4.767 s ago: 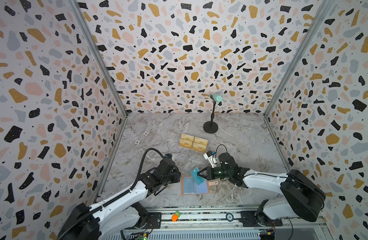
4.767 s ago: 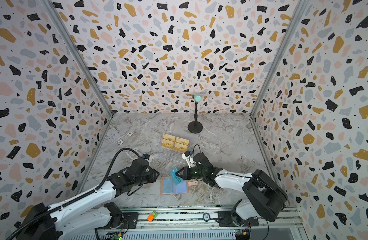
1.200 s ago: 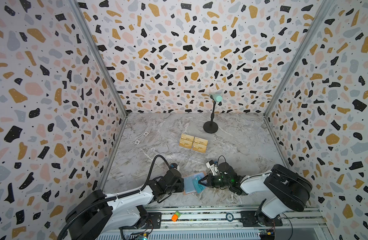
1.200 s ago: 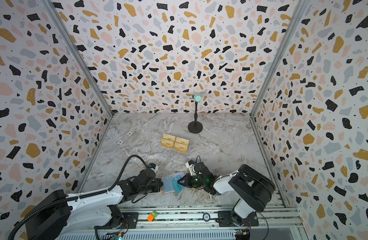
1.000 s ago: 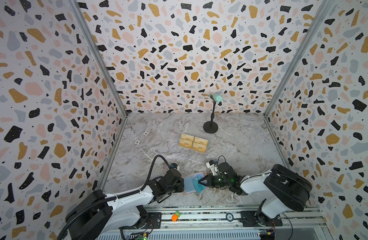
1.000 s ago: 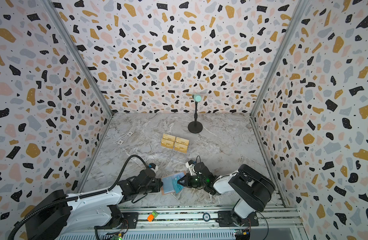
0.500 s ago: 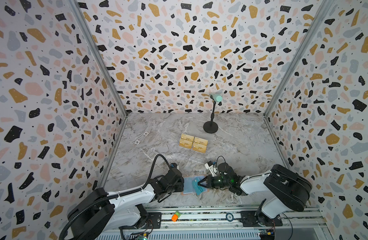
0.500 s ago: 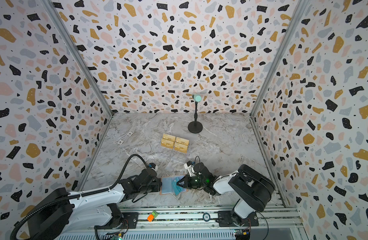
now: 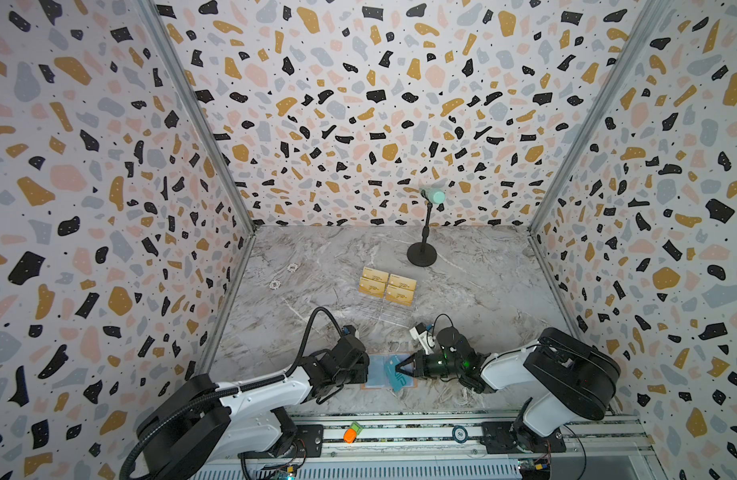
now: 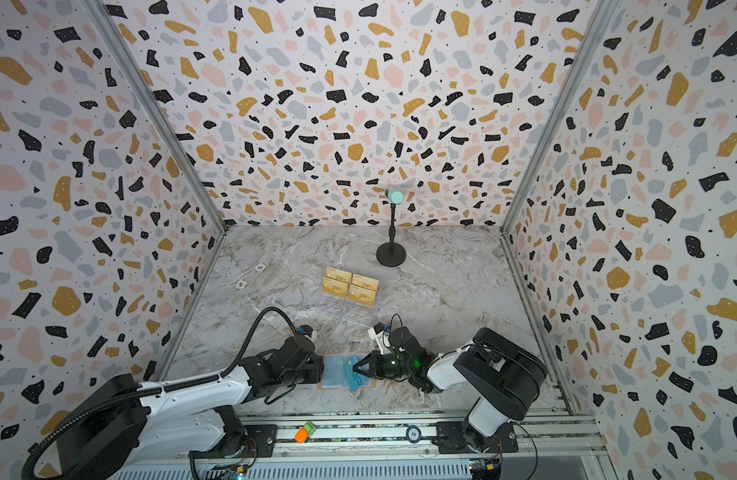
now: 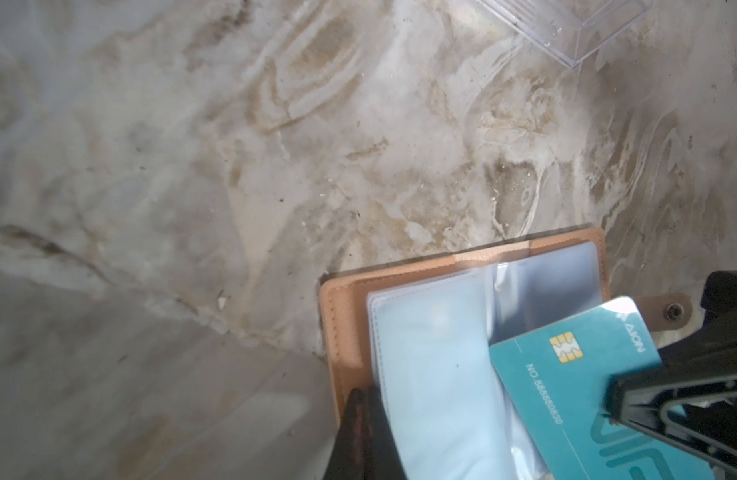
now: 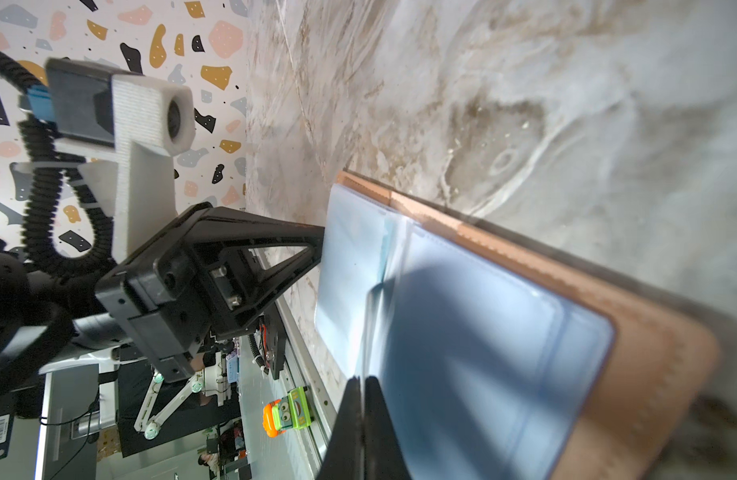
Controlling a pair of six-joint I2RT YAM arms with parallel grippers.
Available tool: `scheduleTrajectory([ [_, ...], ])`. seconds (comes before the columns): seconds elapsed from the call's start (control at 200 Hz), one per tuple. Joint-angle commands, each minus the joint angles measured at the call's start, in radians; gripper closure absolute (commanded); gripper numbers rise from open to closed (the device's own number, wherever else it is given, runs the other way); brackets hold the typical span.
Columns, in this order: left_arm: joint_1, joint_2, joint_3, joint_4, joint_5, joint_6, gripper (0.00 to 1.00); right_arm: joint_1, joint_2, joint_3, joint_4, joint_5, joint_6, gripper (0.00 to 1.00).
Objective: Put the credit cards into the card holder
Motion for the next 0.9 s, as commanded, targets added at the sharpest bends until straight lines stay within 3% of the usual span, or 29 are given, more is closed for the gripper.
scheduleTrajectory([
  [0.0,-0.005,0.0,-0.003,0.003,0.013,0.006,1.0,0.011,-0.046,0.018,-0.005,0.005,-0.025,1.0],
  [0.27,-0.005,0.001,0.0,0.008,0.018,0.006,1.0,0.007,-0.032,0.015,-0.016,0.011,-0.016,1.0],
  [0.571,-0.005,-0.003,0.0,0.006,0.02,0.003,1.0,0.006,-0.178,0.005,-0.156,0.125,-0.057,1.0],
  [0.896,-0.006,-0.003,0.002,0.008,0.019,0.002,1.0,0.005,-0.077,0.031,-0.12,0.071,-0.059,1.0],
])
